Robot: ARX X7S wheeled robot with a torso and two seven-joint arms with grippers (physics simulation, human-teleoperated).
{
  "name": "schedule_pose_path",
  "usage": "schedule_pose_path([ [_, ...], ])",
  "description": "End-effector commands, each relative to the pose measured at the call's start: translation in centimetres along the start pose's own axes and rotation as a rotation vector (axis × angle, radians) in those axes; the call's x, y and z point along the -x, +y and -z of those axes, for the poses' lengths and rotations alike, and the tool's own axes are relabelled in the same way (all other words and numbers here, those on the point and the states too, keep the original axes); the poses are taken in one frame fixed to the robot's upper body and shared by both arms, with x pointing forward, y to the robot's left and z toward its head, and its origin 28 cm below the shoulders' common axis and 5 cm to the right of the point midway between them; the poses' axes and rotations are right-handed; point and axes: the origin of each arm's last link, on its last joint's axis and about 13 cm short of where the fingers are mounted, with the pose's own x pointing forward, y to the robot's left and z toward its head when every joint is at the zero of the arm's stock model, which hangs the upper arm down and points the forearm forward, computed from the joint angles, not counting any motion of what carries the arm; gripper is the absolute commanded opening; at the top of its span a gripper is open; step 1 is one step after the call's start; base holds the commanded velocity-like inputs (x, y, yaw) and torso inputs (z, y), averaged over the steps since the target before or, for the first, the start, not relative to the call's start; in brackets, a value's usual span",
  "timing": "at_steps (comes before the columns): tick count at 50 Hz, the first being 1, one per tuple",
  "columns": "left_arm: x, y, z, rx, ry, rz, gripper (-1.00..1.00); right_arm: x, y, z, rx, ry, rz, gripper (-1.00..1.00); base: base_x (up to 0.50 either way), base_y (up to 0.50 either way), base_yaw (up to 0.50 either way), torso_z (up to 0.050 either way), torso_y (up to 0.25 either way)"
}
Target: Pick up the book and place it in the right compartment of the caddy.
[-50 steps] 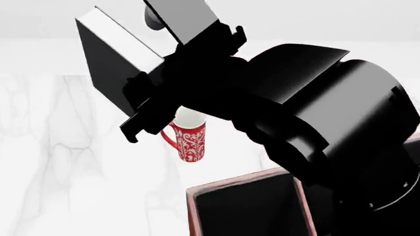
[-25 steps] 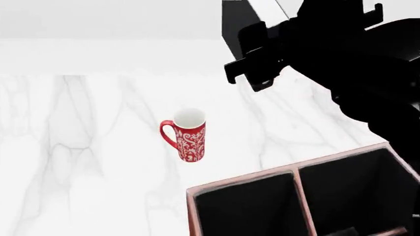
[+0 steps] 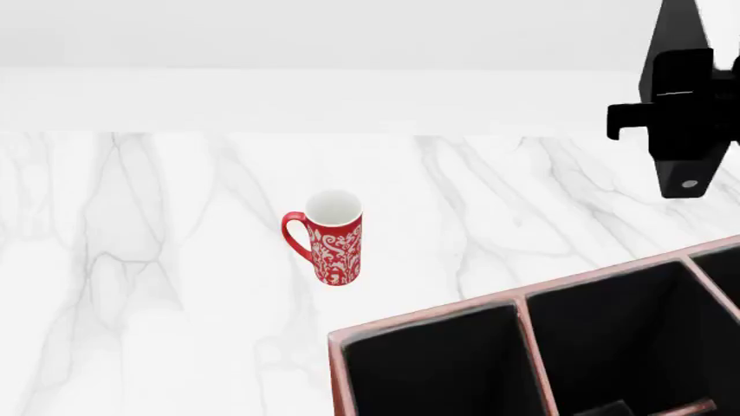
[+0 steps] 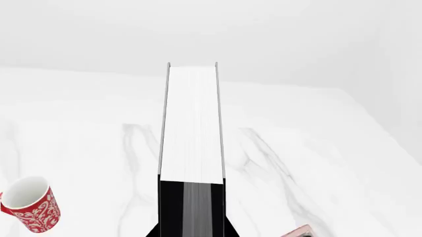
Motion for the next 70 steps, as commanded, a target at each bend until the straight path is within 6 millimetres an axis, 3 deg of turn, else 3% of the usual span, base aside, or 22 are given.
schedule_pose_path([
  [1, 0.0, -0.1, 0.0, 0.001, -0.001, 0.003, 1.0, 1.4, -2.2, 0.2, -0.045, 0.013, 0.143, -1.0, 0.0, 0.0, 0.0, 0.0, 0.0],
  [18, -0.2, -0.3, 0.1, 0.001, 0.0, 0.01, 1.0, 1.4, -4.0, 1.3, -0.098, 0.122, 0.331, -1.0, 0.0, 0.0, 0.0, 0.001, 0.002],
  [30, -0.1, -0.2, 0.2, -0.001, 0.002, 0.008, 1.0, 1.3, -4.3, 2.7, -0.113, 0.183, 0.35, -1.0, 0.0, 0.0, 0.0, 0.0, 0.001],
  [43, -0.2, -0.2, 0.2, 0.001, 0.002, 0.009, 1.0, 2.8, -4.4, 3.8, -0.118, 0.197, 0.345, -1.0, 0.0, 0.0, 0.0, 0.0, 0.002],
  [70, -0.1, -0.3, 0.3, 0.002, 0.004, 0.012, 1.0, 1.2, -5.3, 5.4, -0.148, 0.246, 0.416, -1.0, 0.0, 0.0, 0.0, 0.0, 0.002],
])
